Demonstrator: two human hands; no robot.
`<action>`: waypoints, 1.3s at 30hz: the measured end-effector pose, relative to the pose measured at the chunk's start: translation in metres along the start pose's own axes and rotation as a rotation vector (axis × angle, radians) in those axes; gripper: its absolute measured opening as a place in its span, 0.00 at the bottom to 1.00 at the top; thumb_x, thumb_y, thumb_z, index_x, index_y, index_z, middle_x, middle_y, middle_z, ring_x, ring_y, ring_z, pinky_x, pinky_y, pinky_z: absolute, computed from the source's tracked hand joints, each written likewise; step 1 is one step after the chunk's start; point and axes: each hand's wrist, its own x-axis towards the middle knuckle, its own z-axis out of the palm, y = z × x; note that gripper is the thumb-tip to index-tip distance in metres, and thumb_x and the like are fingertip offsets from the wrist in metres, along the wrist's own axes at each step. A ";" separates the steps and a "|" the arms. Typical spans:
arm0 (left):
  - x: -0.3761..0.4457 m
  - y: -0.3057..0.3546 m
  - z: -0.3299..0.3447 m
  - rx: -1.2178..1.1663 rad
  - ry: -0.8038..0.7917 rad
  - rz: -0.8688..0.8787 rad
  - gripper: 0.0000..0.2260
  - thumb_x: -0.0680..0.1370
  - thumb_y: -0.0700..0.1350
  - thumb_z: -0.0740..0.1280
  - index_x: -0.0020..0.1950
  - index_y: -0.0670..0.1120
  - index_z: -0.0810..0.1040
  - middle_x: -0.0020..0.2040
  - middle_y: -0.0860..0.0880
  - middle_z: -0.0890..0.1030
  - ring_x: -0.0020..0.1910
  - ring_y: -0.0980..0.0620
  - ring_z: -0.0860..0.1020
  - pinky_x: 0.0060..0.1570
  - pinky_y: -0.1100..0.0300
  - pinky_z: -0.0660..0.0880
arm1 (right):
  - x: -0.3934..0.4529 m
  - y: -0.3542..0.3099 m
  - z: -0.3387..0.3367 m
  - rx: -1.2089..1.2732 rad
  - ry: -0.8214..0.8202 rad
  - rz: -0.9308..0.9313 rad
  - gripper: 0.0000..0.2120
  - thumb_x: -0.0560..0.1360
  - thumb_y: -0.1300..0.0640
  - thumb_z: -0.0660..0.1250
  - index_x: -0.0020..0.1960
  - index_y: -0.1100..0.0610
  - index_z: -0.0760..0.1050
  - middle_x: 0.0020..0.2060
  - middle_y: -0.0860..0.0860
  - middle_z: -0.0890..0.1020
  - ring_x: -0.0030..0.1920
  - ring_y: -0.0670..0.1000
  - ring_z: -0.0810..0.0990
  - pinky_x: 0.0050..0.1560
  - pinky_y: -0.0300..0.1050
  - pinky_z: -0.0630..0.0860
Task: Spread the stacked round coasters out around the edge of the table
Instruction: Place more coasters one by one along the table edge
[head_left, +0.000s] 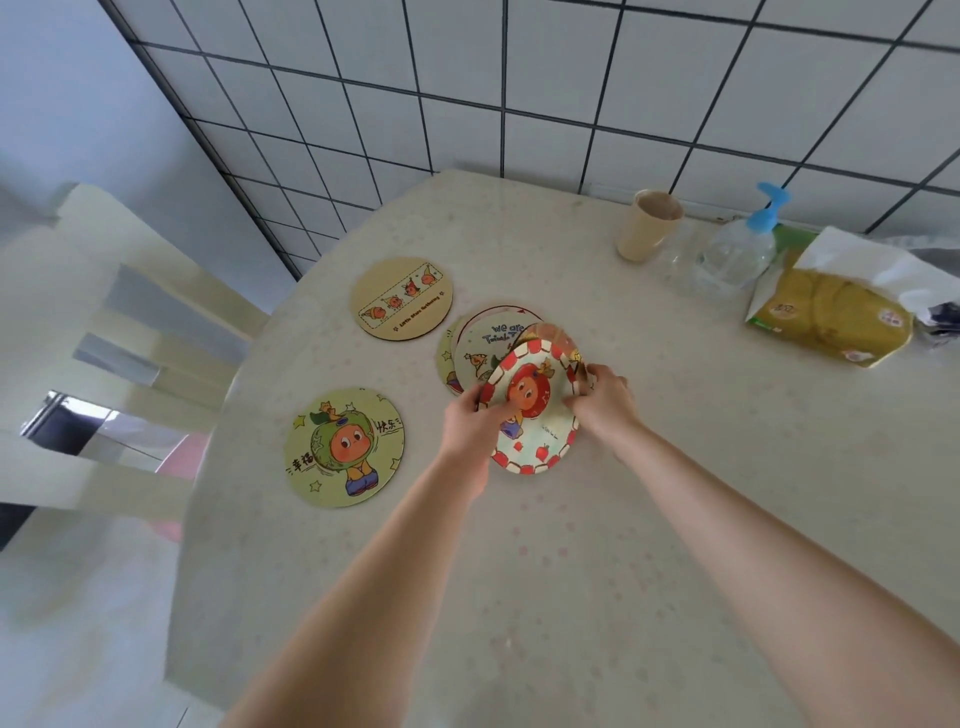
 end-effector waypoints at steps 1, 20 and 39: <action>-0.003 0.000 -0.003 -0.008 -0.024 0.003 0.12 0.72 0.36 0.72 0.51 0.51 0.81 0.47 0.50 0.85 0.50 0.46 0.83 0.49 0.50 0.81 | -0.004 -0.001 0.000 -0.005 -0.003 0.015 0.31 0.72 0.58 0.67 0.73 0.57 0.62 0.68 0.59 0.69 0.69 0.62 0.68 0.66 0.52 0.69; -0.125 -0.081 -0.192 -0.008 -0.006 -0.161 0.12 0.72 0.39 0.73 0.53 0.50 0.81 0.47 0.47 0.87 0.47 0.44 0.85 0.45 0.48 0.82 | -0.213 0.036 0.087 0.306 -0.148 0.093 0.19 0.74 0.56 0.70 0.63 0.56 0.70 0.56 0.52 0.77 0.55 0.55 0.81 0.55 0.57 0.80; -0.156 -0.136 -0.240 0.281 0.091 -0.106 0.10 0.74 0.34 0.64 0.48 0.47 0.79 0.45 0.47 0.85 0.46 0.46 0.83 0.46 0.48 0.82 | -0.267 0.067 0.157 -0.050 0.052 0.062 0.18 0.74 0.64 0.63 0.63 0.55 0.75 0.61 0.55 0.72 0.49 0.51 0.73 0.41 0.37 0.70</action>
